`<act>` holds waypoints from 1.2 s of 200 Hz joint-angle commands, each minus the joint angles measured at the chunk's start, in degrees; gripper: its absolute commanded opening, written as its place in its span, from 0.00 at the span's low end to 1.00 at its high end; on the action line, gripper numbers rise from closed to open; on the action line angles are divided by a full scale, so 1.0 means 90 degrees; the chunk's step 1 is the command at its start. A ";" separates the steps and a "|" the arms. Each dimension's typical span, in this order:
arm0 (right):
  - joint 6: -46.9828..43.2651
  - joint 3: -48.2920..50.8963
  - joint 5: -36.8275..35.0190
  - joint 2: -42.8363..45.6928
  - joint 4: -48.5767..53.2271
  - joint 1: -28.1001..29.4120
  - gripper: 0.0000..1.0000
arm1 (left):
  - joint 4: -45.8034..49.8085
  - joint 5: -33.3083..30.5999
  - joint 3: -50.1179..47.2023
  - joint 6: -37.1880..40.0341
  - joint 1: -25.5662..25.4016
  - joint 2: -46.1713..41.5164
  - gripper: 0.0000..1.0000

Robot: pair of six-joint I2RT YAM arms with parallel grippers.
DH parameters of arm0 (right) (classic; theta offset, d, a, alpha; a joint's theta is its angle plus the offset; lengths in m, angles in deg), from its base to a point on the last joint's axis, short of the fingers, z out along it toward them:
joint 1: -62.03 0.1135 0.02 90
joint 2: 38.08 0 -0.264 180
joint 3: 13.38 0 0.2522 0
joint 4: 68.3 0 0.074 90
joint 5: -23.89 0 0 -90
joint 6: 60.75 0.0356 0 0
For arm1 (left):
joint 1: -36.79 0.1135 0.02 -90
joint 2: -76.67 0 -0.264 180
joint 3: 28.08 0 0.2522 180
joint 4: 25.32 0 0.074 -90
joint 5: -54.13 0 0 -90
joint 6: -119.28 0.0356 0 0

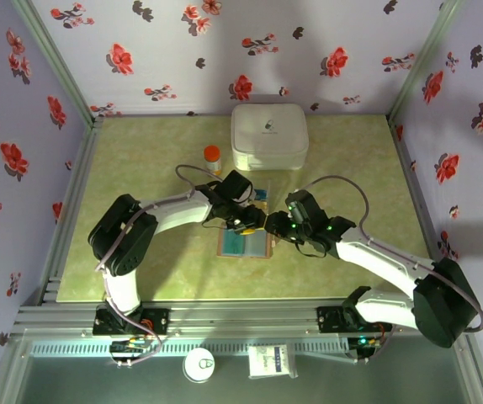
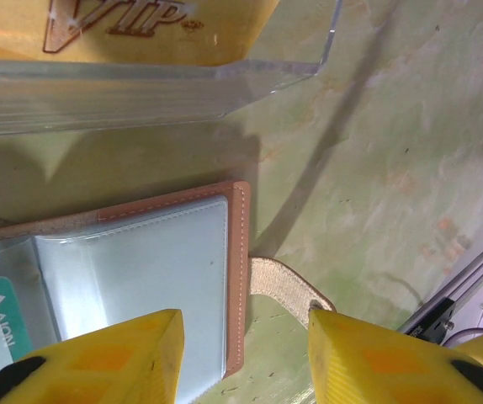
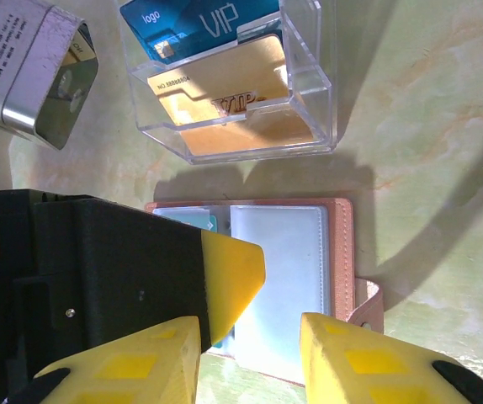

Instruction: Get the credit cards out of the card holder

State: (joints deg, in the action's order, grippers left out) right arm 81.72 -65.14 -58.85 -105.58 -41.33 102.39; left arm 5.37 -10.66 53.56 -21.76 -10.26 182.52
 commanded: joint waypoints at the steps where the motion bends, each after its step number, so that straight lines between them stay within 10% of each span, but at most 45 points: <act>1: 0.0009 0.0080 0.0092 -0.0104 -0.0115 -0.0041 0.36 | 0.0204 -0.0098 0.0099 0.0208 0.0025 -0.0335 0.43; 240: -0.0154 -0.1609 0.1376 -0.3180 -0.0553 0.0730 0.31 | 0.0009 -0.0607 -0.2581 0.0301 0.1246 -0.1923 0.13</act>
State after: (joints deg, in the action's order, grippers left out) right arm 81.24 -79.08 -47.94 -131.94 -48.06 107.94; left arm 6.50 -17.11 31.24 -19.80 0.69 164.55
